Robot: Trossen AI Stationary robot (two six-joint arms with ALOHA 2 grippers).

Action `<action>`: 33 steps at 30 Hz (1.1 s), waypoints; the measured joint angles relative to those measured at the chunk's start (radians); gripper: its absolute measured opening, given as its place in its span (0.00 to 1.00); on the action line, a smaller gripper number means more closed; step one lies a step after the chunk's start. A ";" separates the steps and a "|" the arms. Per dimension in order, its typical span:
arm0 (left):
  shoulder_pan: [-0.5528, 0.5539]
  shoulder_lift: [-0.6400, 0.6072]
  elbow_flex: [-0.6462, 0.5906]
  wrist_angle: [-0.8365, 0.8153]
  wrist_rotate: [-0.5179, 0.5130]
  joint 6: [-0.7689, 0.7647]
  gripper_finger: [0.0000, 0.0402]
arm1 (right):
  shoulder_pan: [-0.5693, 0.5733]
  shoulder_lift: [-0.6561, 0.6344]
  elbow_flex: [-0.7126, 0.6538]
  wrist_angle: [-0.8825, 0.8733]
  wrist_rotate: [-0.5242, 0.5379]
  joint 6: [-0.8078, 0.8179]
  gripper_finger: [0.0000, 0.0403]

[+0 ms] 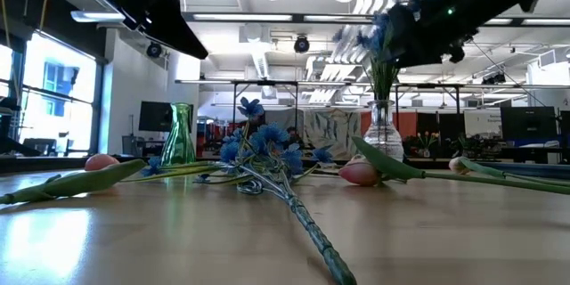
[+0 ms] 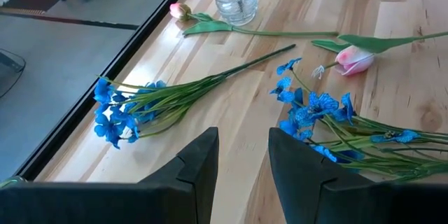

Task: Sort flowers into vase by color
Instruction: Put the middle left blue flowers into the transparent vase

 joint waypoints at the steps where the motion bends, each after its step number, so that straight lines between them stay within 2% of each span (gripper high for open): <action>1: 0.000 0.000 0.000 0.000 0.000 0.000 0.29 | -0.001 -0.009 0.015 -0.031 0.000 0.004 0.56; 12: 0.000 0.000 0.000 0.001 0.000 0.000 0.29 | -0.001 -0.054 0.270 -0.685 -0.020 0.239 0.56; 20: 0.000 0.000 0.000 0.002 0.000 -0.001 0.29 | -0.001 -0.054 0.362 -0.823 -0.024 0.247 0.56; 25: 0.000 0.000 0.000 0.001 0.000 -0.001 0.29 | 0.000 -0.053 0.481 -1.009 -0.028 0.321 0.56; 30: 0.000 0.000 0.000 0.002 0.000 -0.001 0.29 | 0.000 -0.054 0.591 -1.220 -0.146 0.428 0.56; 33: 0.000 0.000 0.000 0.002 0.000 -0.008 0.29 | 0.000 -0.054 0.592 -1.237 -0.195 0.411 0.56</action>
